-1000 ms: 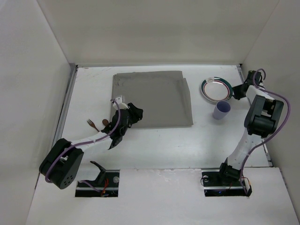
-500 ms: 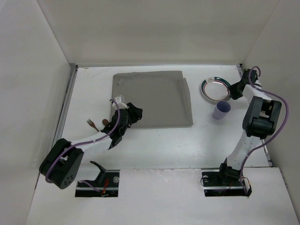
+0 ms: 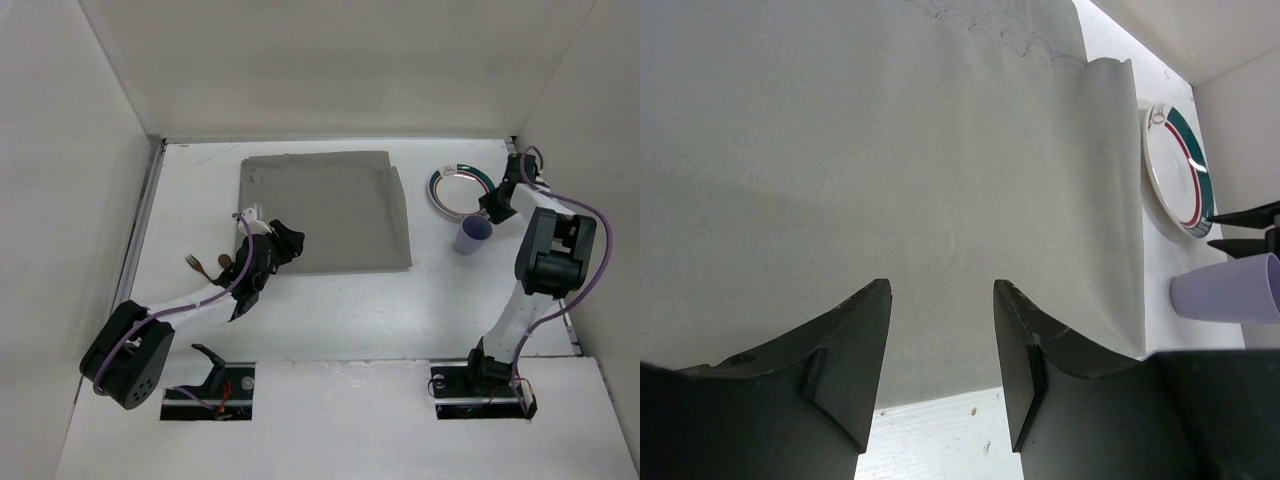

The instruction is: Set the dinner table for one person

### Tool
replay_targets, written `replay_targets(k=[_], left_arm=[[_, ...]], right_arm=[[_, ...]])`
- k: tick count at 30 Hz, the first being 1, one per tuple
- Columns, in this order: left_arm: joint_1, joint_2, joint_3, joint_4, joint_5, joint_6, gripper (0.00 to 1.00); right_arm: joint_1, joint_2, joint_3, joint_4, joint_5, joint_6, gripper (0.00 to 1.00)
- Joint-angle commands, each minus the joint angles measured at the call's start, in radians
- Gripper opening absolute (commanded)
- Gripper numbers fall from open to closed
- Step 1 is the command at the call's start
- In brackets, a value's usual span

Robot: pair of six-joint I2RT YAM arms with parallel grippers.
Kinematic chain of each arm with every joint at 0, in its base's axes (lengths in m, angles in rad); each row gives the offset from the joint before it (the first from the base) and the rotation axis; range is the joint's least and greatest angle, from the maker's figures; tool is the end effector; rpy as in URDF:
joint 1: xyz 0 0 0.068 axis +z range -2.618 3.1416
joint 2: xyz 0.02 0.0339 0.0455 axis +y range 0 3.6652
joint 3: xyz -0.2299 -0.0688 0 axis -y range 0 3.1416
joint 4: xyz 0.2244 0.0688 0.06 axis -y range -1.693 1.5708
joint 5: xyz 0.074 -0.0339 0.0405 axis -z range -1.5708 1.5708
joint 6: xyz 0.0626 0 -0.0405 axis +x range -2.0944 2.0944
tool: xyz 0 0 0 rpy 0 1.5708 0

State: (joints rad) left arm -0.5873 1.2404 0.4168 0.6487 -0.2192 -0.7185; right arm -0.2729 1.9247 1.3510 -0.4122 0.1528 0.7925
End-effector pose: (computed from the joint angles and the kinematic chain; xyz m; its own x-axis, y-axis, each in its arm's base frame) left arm 0.2364 -0.1410 0.1836 -0.3477 -0.5404 -0.7662 0.1776 0.7645 -0.6197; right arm 0.3785 -0.1158 0.1445 -0.3164 0.8194 -0.4780 0.8156 0.4923 0.3041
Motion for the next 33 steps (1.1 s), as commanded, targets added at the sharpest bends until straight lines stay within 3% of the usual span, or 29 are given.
replay_targets(k=[1,5,9,14,20,26,33], left_arm=[[0.007,-0.006,-0.007,0.054,0.01,-0.015,0.43],[0.023,0.005,-0.01,0.066,0.026,-0.025,0.43],[0.057,-0.001,-0.021,0.066,0.041,-0.038,0.43],[0.056,0.011,-0.021,0.075,0.05,-0.047,0.43],[0.057,0.01,-0.024,0.08,0.055,-0.048,0.43],[0.047,0.011,-0.021,0.08,0.05,-0.039,0.43],[0.036,0.016,-0.016,0.08,0.037,-0.016,0.43]], right_arm=[[0.039,0.026,0.082,-0.053,0.014,0.023,0.45],[0.065,0.092,0.135,-0.083,-0.005,0.069,0.44],[0.067,0.119,0.12,-0.053,0.002,0.12,0.37],[0.067,0.08,0.053,0.065,0.01,0.162,0.26],[0.051,0.025,-0.079,0.297,-0.065,0.229,0.04],[-0.024,-0.098,-0.174,0.548,-0.182,0.274,0.01],[-0.044,-0.228,-0.136,0.624,-0.297,0.298,0.01]])
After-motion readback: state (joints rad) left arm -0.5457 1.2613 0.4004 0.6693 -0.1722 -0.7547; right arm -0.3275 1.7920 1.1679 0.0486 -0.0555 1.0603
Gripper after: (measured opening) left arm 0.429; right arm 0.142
